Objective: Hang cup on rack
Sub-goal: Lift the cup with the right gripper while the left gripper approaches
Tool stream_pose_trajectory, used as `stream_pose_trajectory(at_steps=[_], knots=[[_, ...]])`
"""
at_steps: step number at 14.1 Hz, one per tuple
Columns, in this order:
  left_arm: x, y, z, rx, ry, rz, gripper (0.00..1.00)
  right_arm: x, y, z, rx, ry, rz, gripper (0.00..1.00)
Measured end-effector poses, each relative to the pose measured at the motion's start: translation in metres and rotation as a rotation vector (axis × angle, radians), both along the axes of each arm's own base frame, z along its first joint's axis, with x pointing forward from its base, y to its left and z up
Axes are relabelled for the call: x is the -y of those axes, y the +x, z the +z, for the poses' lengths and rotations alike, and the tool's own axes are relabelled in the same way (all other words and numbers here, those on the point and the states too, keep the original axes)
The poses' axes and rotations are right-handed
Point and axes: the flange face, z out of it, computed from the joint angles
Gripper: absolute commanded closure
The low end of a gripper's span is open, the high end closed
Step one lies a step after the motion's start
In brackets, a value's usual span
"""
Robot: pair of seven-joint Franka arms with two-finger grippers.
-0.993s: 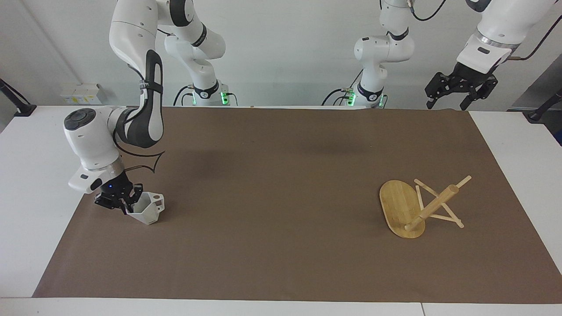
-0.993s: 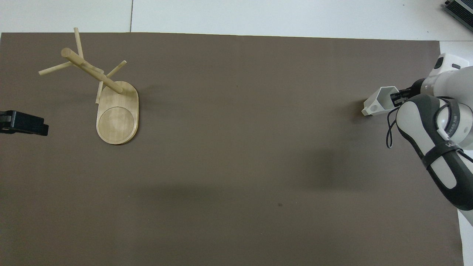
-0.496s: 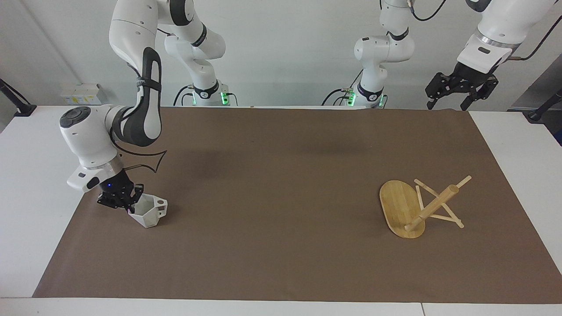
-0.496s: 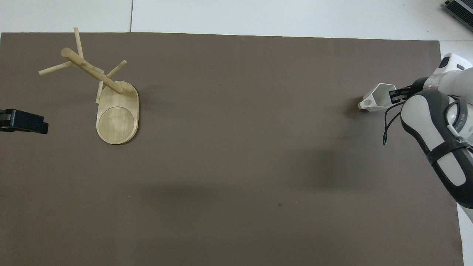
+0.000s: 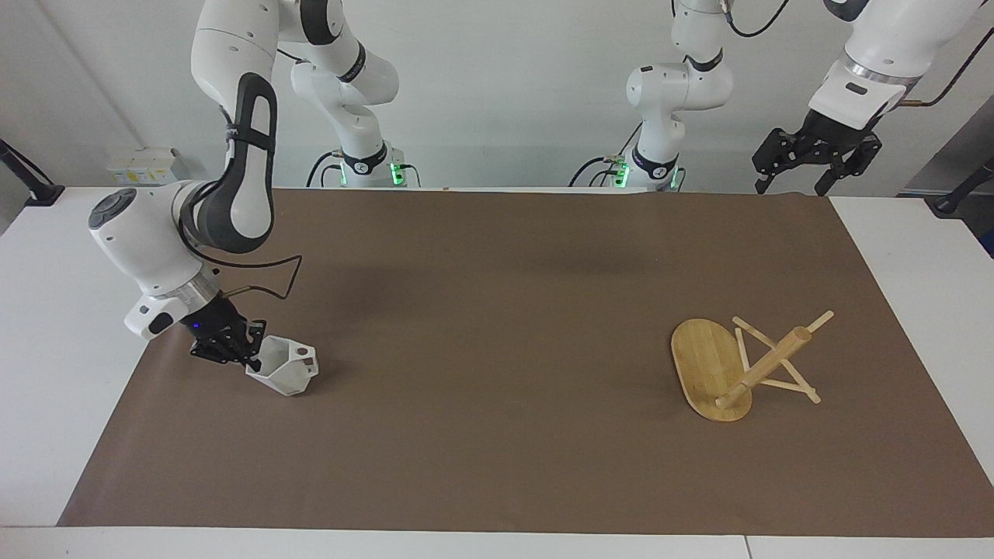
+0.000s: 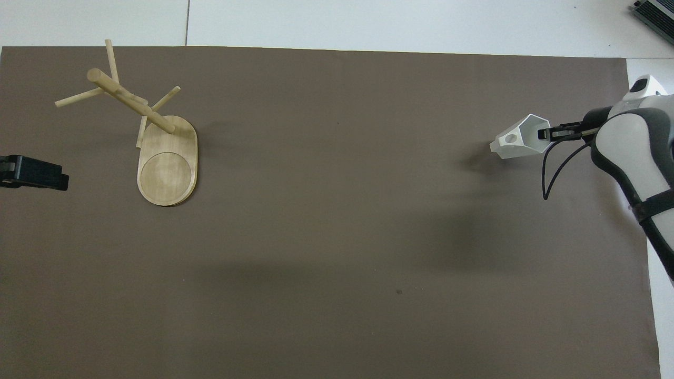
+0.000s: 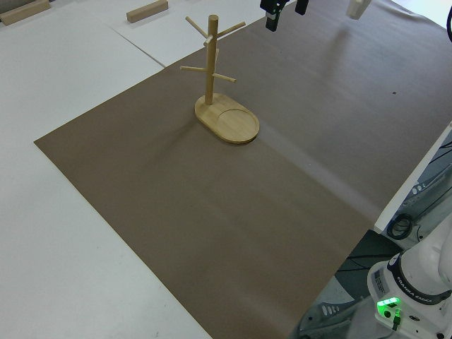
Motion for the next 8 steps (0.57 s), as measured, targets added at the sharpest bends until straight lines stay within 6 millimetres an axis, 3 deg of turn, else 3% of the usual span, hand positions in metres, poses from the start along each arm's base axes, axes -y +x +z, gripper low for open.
stream_pose_trajectory(at_steps=[4, 8], knots=[[0.001, 0.001, 0.001, 0.008, 0.000, -0.003, 0.00, -0.031, 0.001, 0.041, -0.041, 0.207, -0.120, 1.00], [0.002, 0.001, -0.001, 0.007, 0.000, -0.007, 0.00, -0.097, 0.004, 0.084, -0.061, 0.404, -0.210, 1.00]])
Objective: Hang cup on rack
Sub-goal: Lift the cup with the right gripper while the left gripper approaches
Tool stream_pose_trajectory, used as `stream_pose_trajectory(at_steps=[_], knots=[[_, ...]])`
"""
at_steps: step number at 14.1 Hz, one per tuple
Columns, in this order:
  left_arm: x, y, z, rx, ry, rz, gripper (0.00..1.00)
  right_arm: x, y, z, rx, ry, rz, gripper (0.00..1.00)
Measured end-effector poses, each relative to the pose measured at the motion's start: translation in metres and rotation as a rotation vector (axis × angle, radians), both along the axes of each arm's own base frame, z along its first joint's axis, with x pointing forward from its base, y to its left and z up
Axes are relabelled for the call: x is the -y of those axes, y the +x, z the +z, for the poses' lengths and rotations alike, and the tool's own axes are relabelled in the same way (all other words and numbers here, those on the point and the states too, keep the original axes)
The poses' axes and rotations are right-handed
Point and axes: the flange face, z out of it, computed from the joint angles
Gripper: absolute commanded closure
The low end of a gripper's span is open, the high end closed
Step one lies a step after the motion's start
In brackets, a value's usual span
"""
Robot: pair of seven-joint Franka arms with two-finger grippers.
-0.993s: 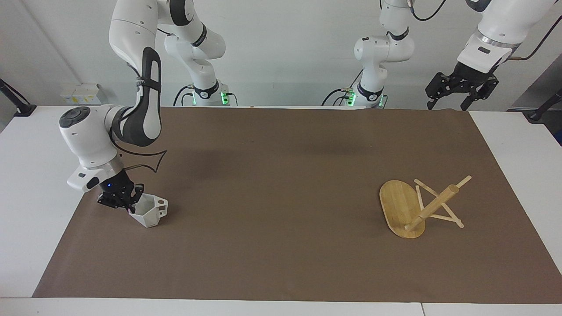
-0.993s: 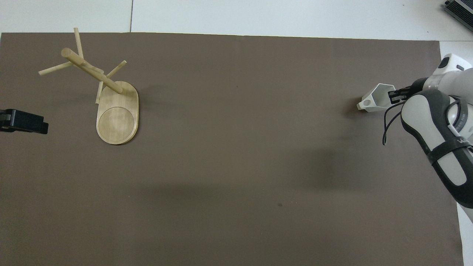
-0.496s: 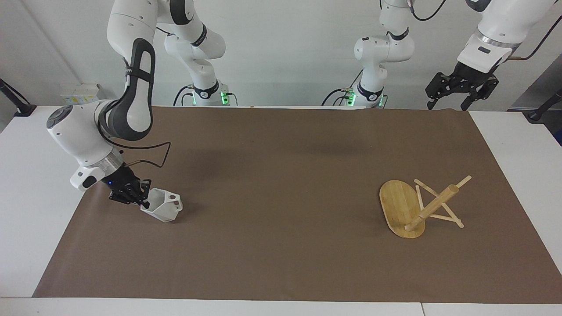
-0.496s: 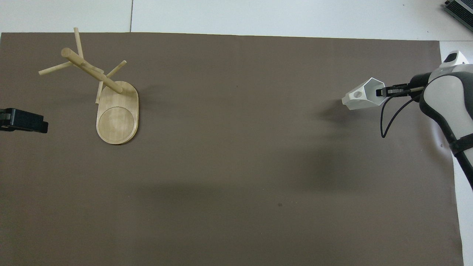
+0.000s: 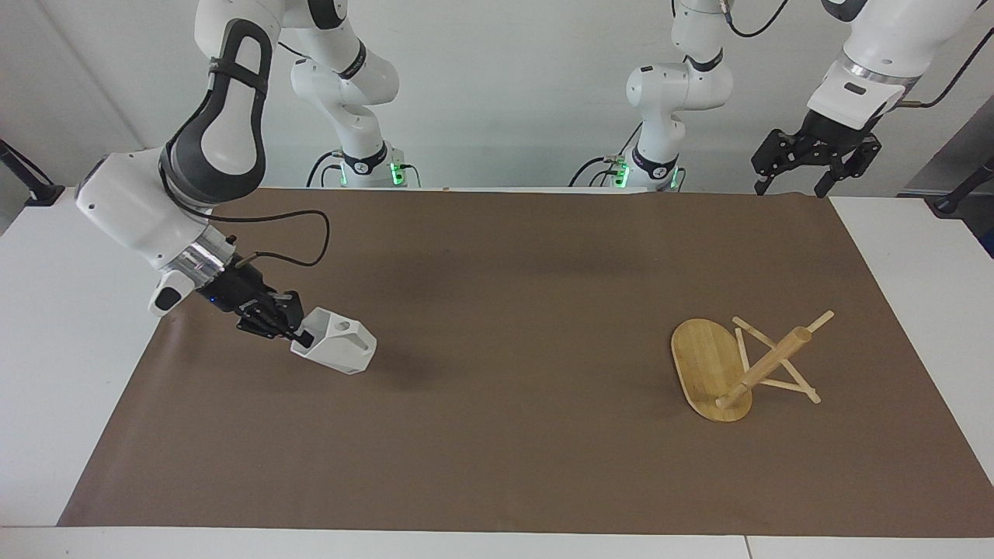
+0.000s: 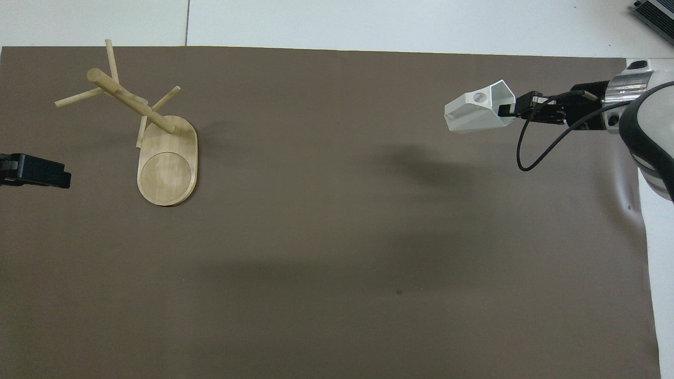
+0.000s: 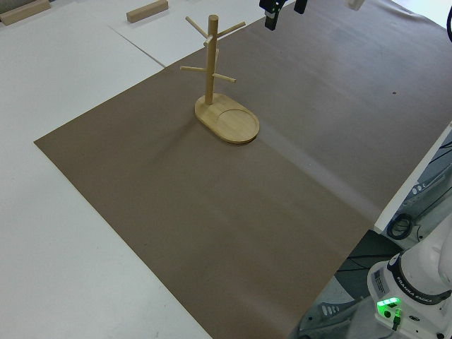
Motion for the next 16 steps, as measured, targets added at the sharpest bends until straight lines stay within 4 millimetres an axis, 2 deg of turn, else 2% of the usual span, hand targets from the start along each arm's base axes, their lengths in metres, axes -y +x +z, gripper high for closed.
stream_pose_trajectory(at_steps=[5, 8, 12, 16], knots=[[0.004, 0.000, -0.003, -0.005, -0.017, 0.039, 0.00, -0.098, -0.002, 0.060, -0.038, 0.204, -0.043, 1.00], [0.011, 0.001, -0.007, -0.013, -0.059, 0.173, 0.00, -0.139, -0.010, 0.073, -0.047, 0.320, -0.007, 1.00], [0.037, 0.003, -0.018, -0.020, -0.157, 0.401, 0.00, -0.182, -0.020, 0.081, -0.072, 0.430, 0.036, 1.00], [0.072, 0.000, -0.022, -0.049, -0.262, 0.671, 0.00, -0.207, -0.028, 0.084, -0.085, 0.468, 0.070, 1.00]])
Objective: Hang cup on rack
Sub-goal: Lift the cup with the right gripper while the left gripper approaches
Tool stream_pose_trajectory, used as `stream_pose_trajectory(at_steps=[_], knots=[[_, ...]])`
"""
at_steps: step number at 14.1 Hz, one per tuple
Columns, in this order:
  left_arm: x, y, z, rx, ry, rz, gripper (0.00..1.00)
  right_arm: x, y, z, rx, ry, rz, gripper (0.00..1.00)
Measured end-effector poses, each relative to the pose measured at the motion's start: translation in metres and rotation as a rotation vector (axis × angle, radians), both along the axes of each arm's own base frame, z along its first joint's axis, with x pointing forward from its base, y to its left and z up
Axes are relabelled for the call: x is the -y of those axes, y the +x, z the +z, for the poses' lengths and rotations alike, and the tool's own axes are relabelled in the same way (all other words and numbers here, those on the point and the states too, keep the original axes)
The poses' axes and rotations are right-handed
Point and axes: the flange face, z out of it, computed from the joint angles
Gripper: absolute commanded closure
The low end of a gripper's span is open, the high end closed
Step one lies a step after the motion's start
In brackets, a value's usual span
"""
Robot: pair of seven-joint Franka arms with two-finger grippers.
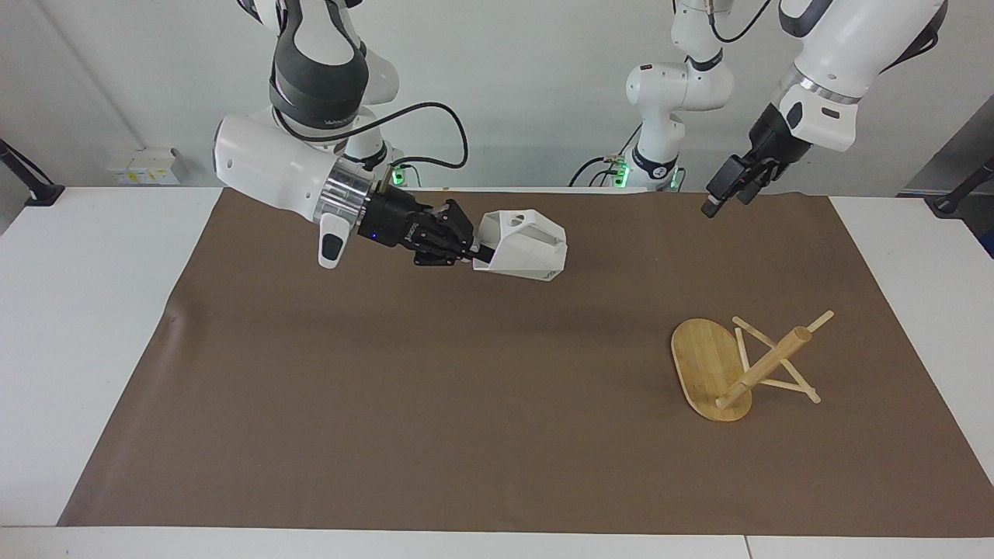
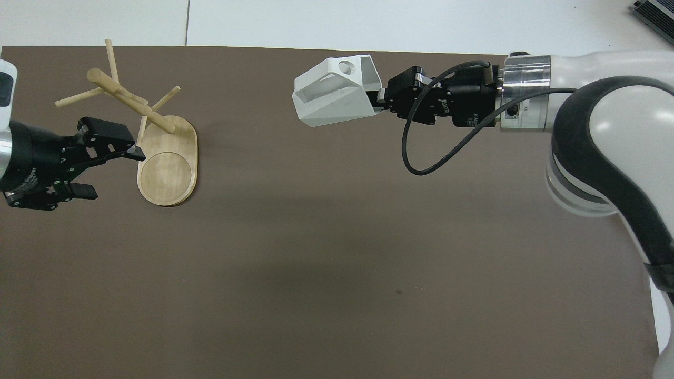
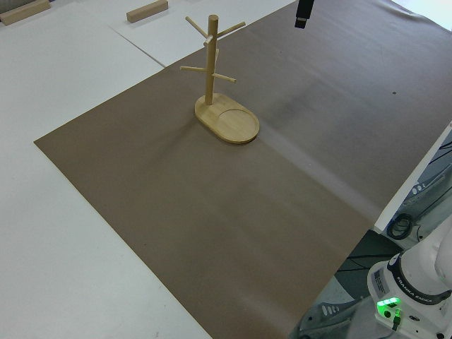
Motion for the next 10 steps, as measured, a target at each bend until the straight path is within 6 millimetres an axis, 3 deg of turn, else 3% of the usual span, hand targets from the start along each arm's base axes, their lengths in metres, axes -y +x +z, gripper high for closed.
stream_pose_trajectory(at_steps=[3, 8, 10], knots=[[0.016, 0.002, -0.001, -0.030, -0.092, 0.193, 0.00, -0.011, -0.003, 0.002, 0.008, 0.006, 0.005, 1.00], [0.046, 0.011, -0.010, -0.107, -0.270, 0.535, 0.00, -0.061, -0.014, 0.006, 0.067, -0.003, -0.033, 1.00], [0.055, 0.017, -0.014, -0.141, -0.326, 0.641, 0.00, -0.066, -0.016, 0.006, 0.069, -0.001, -0.034, 1.00]])
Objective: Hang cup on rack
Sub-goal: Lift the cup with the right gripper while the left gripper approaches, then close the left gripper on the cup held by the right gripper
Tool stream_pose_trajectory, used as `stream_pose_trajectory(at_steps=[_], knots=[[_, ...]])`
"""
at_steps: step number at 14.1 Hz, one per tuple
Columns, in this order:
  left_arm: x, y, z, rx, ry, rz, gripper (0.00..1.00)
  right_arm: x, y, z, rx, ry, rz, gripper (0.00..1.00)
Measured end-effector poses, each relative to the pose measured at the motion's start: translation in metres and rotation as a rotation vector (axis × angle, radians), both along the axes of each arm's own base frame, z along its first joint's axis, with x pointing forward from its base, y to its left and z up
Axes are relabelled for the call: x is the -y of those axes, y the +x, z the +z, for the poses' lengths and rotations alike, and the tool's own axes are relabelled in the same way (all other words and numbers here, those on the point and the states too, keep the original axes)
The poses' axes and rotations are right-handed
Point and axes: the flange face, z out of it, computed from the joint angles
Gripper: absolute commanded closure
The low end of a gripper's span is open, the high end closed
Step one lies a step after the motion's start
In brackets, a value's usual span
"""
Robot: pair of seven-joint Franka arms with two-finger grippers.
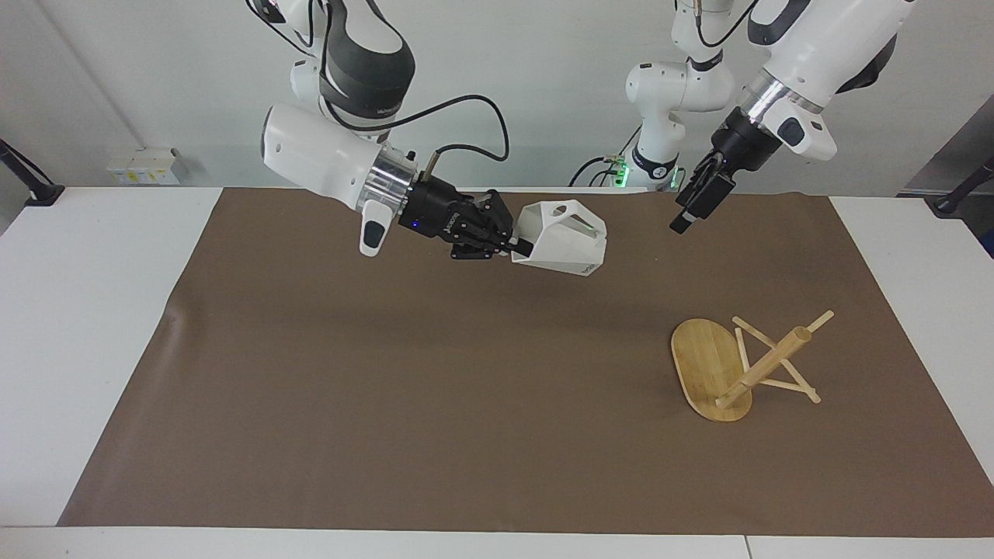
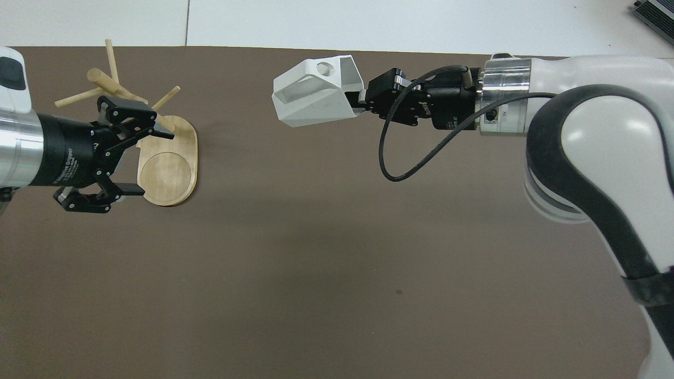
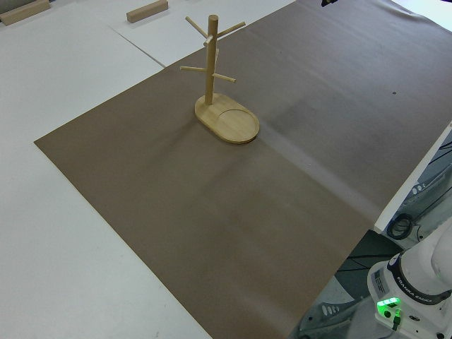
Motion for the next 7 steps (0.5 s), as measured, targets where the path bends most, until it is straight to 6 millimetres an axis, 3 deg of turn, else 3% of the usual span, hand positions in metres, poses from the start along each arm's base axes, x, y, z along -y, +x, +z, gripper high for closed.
stream_pose_trajectory(at_steps=[5, 7], knots=[[0.008, 0.019, -0.012, -0.061, -0.129, 0.185, 0.00, -0.009, -0.004, -0.001, -0.004, 0.003, 0.013, 1.00], [0.021, 0.023, -0.016, -0.074, -0.156, 0.252, 0.00, -0.009, -0.005, -0.004, -0.009, 0.001, 0.014, 1.00]])
